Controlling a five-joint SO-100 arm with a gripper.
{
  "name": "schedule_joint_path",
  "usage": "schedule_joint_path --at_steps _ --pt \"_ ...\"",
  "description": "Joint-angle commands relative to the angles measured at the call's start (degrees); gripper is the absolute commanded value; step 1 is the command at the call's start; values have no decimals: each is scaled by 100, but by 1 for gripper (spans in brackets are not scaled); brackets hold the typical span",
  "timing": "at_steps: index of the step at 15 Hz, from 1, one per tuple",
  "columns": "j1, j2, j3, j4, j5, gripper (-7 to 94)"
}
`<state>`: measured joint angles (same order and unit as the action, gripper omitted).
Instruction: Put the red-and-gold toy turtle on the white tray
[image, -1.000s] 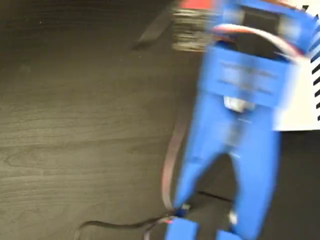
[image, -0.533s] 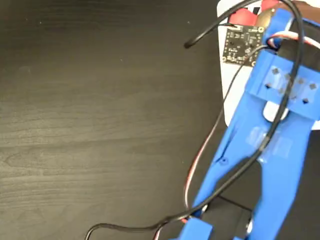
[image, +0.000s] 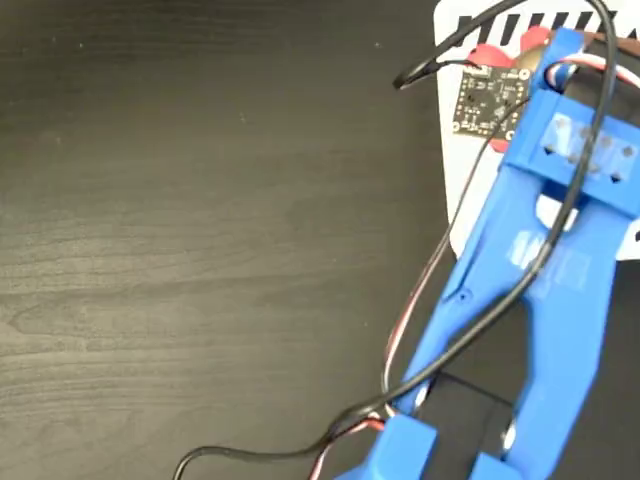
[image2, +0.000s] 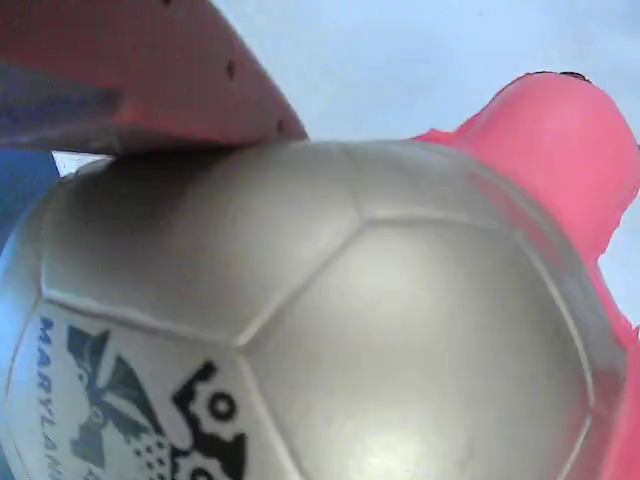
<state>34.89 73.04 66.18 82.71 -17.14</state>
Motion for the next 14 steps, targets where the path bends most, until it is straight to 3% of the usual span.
schedule_joint_path --at_steps 1,5,6,7,10,12,14 --pt "53 193 35 -132 -26 0" --pt "53 185 396 -466 -18 1" --pt "53 185 396 -466 -26 6" --pt "53 185 396 -457 -26 20" --pt "35 185 439 -422 -53 46" --pt "35 193 492 -413 -88 53" --pt "35 211 527 -422 -123 53"
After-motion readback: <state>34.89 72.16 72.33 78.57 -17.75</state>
